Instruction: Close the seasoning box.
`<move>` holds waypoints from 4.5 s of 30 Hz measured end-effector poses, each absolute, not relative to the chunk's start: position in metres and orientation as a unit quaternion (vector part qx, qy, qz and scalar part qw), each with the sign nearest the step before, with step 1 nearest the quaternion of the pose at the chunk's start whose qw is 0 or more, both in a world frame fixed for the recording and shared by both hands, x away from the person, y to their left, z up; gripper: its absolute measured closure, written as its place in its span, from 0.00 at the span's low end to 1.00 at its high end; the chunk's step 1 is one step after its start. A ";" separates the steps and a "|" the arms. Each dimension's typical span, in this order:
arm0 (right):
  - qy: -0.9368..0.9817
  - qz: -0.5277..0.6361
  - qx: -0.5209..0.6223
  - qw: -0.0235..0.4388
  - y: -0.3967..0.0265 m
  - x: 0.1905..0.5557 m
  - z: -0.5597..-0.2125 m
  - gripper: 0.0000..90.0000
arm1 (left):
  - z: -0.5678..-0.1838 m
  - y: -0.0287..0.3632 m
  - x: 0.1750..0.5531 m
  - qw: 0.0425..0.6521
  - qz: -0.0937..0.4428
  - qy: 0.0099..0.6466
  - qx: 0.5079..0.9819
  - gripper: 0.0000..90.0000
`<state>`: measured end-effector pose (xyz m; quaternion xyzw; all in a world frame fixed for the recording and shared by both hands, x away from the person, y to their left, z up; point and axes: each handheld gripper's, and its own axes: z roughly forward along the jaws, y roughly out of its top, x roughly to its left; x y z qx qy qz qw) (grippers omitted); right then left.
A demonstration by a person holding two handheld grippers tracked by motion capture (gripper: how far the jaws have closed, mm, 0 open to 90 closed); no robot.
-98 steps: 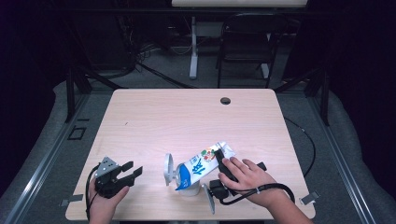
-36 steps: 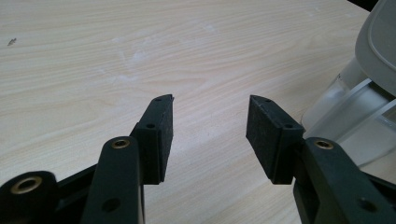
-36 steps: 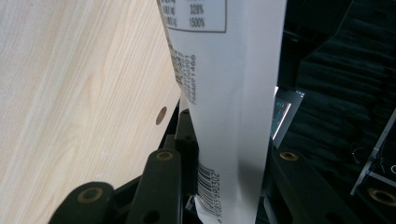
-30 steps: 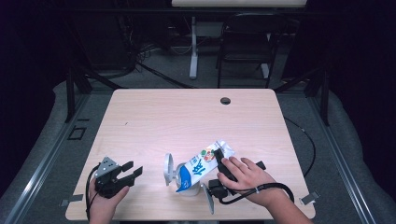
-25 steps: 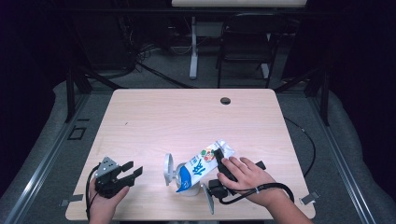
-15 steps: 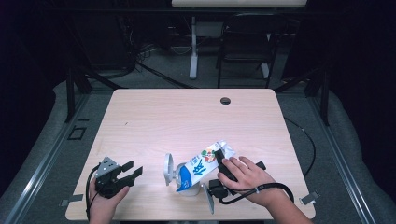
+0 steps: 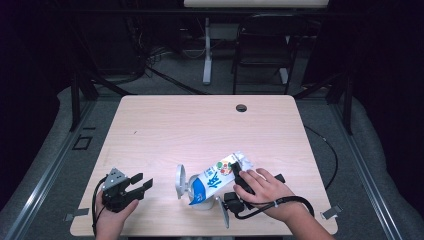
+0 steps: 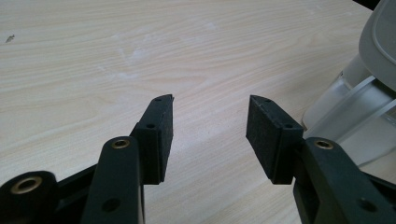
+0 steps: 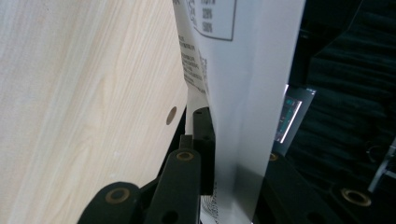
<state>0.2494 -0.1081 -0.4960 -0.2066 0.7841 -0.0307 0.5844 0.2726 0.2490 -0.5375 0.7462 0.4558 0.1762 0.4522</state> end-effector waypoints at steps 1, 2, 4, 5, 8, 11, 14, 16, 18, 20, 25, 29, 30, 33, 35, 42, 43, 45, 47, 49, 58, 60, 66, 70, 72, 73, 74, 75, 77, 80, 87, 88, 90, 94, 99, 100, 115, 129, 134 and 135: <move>0.786 -0.028 -0.204 0.583 -0.108 0.250 -0.496 0.95 | -0.537 0.249 0.273 0.452 0.176 0.456 0.746 0.57; 0.787 -0.026 -0.202 0.582 -0.109 0.250 -0.496 0.95 | -0.537 0.249 0.272 0.452 0.176 0.456 0.746 0.57; 0.790 -0.026 -0.199 0.579 -0.109 0.250 -0.495 0.95 | -0.537 0.249 0.272 0.452 0.176 0.456 0.746 0.57; 0.791 -0.025 -0.197 0.579 -0.109 0.250 -0.495 0.95 | -0.537 0.249 0.273 0.452 0.176 0.456 0.746 0.57; 0.792 -0.023 -0.195 0.578 -0.109 0.250 -0.496 0.96 | -0.538 0.249 0.273 0.452 0.176 0.456 0.746 0.57; 0.795 -0.024 -0.189 0.576 -0.109 0.249 -0.494 0.96 | -0.538 0.249 0.273 0.452 0.176 0.455 0.747 0.57; 0.795 -0.026 -0.186 0.577 -0.109 0.249 -0.494 0.96 | -0.538 0.249 0.273 0.452 0.177 0.456 0.747 0.57; 0.798 -0.015 -0.182 0.574 -0.109 0.249 -0.495 0.96 | -0.538 0.249 0.273 0.452 0.177 0.456 0.746 0.57; 0.799 -0.020 -0.179 0.574 -0.109 0.249 -0.493 0.96 | -0.538 0.249 0.273 0.451 0.176 0.456 0.747 0.57; 0.799 -0.017 -0.178 0.575 -0.110 0.249 -0.493 0.96 | -0.538 0.249 0.273 0.451 0.176 0.456 0.747 0.57; 0.807 0.000 -0.165 0.568 -0.111 0.249 -0.494 0.96 | -0.538 0.249 0.273 0.451 0.176 0.456 0.747 0.57; 0.811 0.005 -0.156 0.564 -0.111 0.249 -0.492 0.96 | -0.538 0.249 0.273 0.450 0.176 0.456 0.747 0.57; 0.812 0.008 -0.154 0.563 -0.111 0.249 -0.492 0.96 | -0.538 0.249 0.273 0.451 0.176 0.456 0.747 0.57; 0.813 0.016 -0.152 0.562 -0.111 0.248 -0.493 0.96 | -0.538 0.249 0.273 0.451 0.176 0.456 0.747 0.57; 0.814 0.027 -0.150 0.560 -0.111 0.249 -0.493 0.96 | -0.538 0.249 0.273 0.451 0.176 0.456 0.747 0.57; 0.813 0.019 -0.149 0.562 -0.110 0.248 -0.492 0.96 | -0.538 0.249 0.273 0.451 0.176 0.456 0.747 0.57; 0.813 0.017 -0.149 0.563 -0.110 0.247 -0.492 0.96 | -0.538 0.249 0.273 0.451 0.177 0.456 0.746 0.57; 0.813 0.022 -0.149 0.562 -0.110 0.248 -0.492 0.96 | -0.538 0.249 0.273 0.451 0.177 0.456 0.746 0.57; 0.813 0.019 -0.149 0.562 -0.110 0.247 -0.492 0.96 | -0.538 0.249 0.273 0.451 0.177 0.456 0.746 0.57; 0.814 0.020 -0.148 0.561 -0.111 0.247 -0.492 0.96 | -0.538 0.249 0.273 0.451 0.176 0.456 0.747 0.57; 0.812 0.014 -0.154 0.563 -0.111 0.247 -0.491 0.96 | -0.538 0.249 0.273 0.451 0.176 0.456 0.747 0.57; 0.811 0.011 -0.156 0.564 -0.111 0.247 -0.490 0.96 | -0.538 0.249 0.273 0.451 0.176 0.456 0.747 0.57; 0.809 0.011 -0.160 0.566 -0.110 0.247 -0.487 0.96 | -0.538 0.249 0.273 0.451 0.176 0.456 0.747 0.57; 0.808 0.014 -0.160 0.566 -0.109 0.247 -0.486 0.96 | -0.538 0.249 0.273 0.451 0.176 0.456 0.747 0.57; 0.809 0.017 -0.160 0.565 -0.109 0.246 -0.485 0.96 | -0.538 0.249 0.273 0.451 0.176 0.456 0.747 0.57; 0.810 0.019 -0.158 0.565 -0.109 0.246 -0.485 0.96 | -0.538 0.249 0.273 0.451 0.176 0.456 0.747 0.57; 0.811 0.025 -0.157 0.563 -0.109 0.246 -0.485 0.96 | -0.538 0.249 0.273 0.451 0.175 0.457 0.747 0.57; 0.812 0.026 -0.155 0.562 -0.109 0.246 -0.485 0.96 | -0.538 0.249 0.273 0.451 0.175 0.457 0.747 0.57; 0.814 0.025 -0.150 0.561 -0.109 0.245 -0.485 0.96 | -0.538 0.248 0.273 0.451 0.175 0.457 0.747 0.57; 0.815 0.021 -0.146 0.560 -0.109 0.244 -0.484 0.96 | -0.539 0.248 0.273 0.450 0.175 0.457 0.747 0.57; 0.821 0.041 -0.132 0.554 -0.109 0.243 -0.483 0.97 | -0.539 0.248 0.273 0.449 0.175 0.456 0.748 0.57; 0.821 0.047 -0.129 0.554 -0.108 0.243 -0.483 0.97 | -0.539 0.248 0.273 0.449 0.175 0.456 0.748 0.57; 0.821 0.042 -0.127 0.554 -0.108 0.241 -0.482 0.97 | -0.539 0.248 0.273 0.449 0.175 0.456 0.748 0.57; 0.826 0.059 -0.118 0.549 -0.107 0.241 -0.484 0.97 | -0.539 0.248 0.273 0.450 0.175 0.456 0.748 0.57; 0.829 0.067 -0.110 0.544 -0.107 0.240 -0.485 0.97 | -0.539 0.248 0.273 0.450 0.175 0.457 0.747 0.57; 0.830 0.064 -0.106 0.544 -0.107 0.240 -0.485 0.97 | -0.539 0.248 0.273 0.450 0.175 0.457 0.747 0.57; 0.838 0.108 -0.066 0.530 -0.109 0.238 -0.485 0.97 | -0.539 0.249 0.273 0.450 0.175 0.457 0.747 0.57; 0.843 0.163 -0.029 0.511 -0.114 0.236 -0.490 0.97 | -0.539 0.248 0.273 0.448 0.176 0.456 0.748 0.57; 0.844 0.177 -0.018 0.506 -0.115 0.234 -0.492 0.97 | -0.539 0.248 0.273 0.448 0.176 0.456 0.749 0.57; 0.843 0.185 -0.013 0.504 -0.116 0.235 -0.494 0.97 | -0.539 0.248 0.273 0.449 0.176 0.456 0.748 0.57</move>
